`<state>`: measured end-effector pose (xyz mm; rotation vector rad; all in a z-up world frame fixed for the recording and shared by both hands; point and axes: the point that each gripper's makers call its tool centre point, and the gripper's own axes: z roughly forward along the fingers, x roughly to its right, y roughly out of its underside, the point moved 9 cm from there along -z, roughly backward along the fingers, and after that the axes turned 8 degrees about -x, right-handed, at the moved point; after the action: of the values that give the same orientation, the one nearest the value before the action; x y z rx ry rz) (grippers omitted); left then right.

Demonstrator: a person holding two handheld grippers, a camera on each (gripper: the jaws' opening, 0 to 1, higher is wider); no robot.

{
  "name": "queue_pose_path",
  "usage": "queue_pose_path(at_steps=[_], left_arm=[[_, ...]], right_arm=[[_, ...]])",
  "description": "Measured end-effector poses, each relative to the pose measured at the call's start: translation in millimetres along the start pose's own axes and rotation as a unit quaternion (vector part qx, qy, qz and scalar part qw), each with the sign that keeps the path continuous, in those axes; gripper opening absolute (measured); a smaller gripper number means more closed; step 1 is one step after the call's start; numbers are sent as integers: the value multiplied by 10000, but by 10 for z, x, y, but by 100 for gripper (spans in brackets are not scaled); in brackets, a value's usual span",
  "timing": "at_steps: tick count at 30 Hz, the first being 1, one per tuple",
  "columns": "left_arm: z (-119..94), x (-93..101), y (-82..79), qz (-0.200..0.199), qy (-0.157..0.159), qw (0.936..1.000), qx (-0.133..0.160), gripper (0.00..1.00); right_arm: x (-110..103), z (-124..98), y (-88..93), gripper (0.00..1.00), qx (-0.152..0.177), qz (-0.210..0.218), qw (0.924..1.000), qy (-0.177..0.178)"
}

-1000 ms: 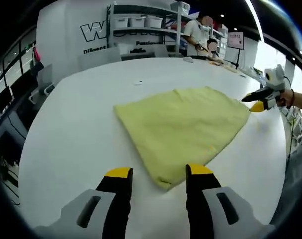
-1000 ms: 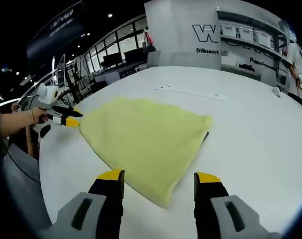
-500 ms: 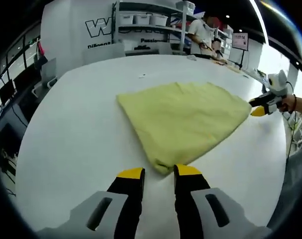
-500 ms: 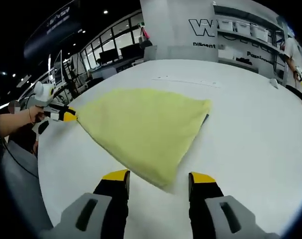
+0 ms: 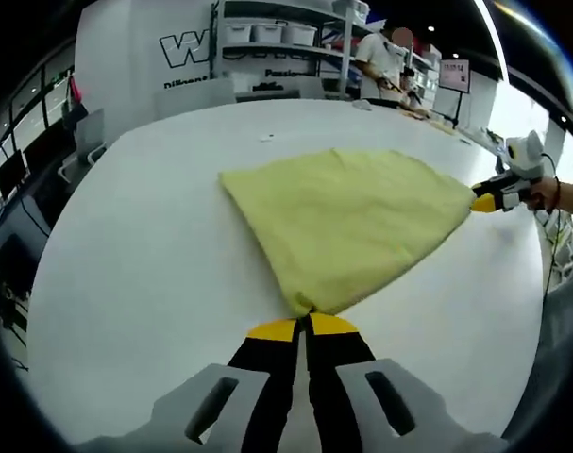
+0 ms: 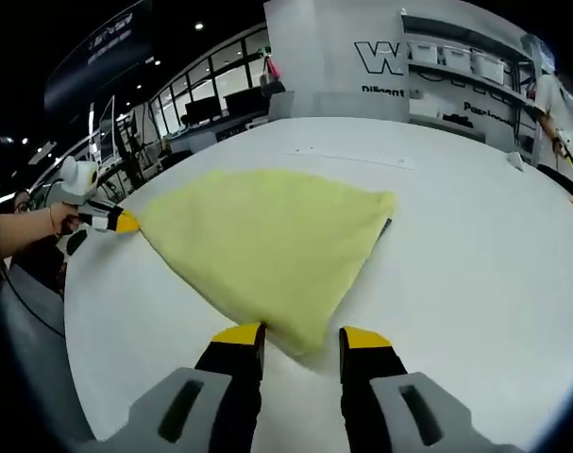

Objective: Fold the garment on the visible template until the final outline fits inside the template.

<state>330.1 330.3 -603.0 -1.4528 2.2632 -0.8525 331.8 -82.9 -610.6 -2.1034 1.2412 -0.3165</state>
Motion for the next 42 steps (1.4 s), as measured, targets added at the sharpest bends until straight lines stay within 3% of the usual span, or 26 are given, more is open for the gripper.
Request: queue_pose_path(at_steps=[5,12,23,31,33,38,42], left_arm=[[-40,-26,-13,312,-21,9995,-61,5],[-79,-47,-59,732,56,9973,-62,5],[-78,-77,-38,687,31,9975,-156,5],[-136,-111,-4,594,-48,9981,-184,5],[-157,-128,0,419,-7,9989,-217,5],[-192,-158,-30,280,-18,9996,-105,5],[-187,-149,-52,287,-65,9995,-88,5]], right_arm=[[-14,6,4,9,39,-208,9998,59],[-8,-8,-39,3,63,-423,9990,105],[3,-48,-43,1,-97,-761,9970,122],[47,-121,-9,0,-172,-741,9970,164],[58,-147,-7,0,-189,-693,9972,196],[74,-193,-3,0,-198,-648,9974,242],[124,-259,22,0,-313,-663,9961,486]])
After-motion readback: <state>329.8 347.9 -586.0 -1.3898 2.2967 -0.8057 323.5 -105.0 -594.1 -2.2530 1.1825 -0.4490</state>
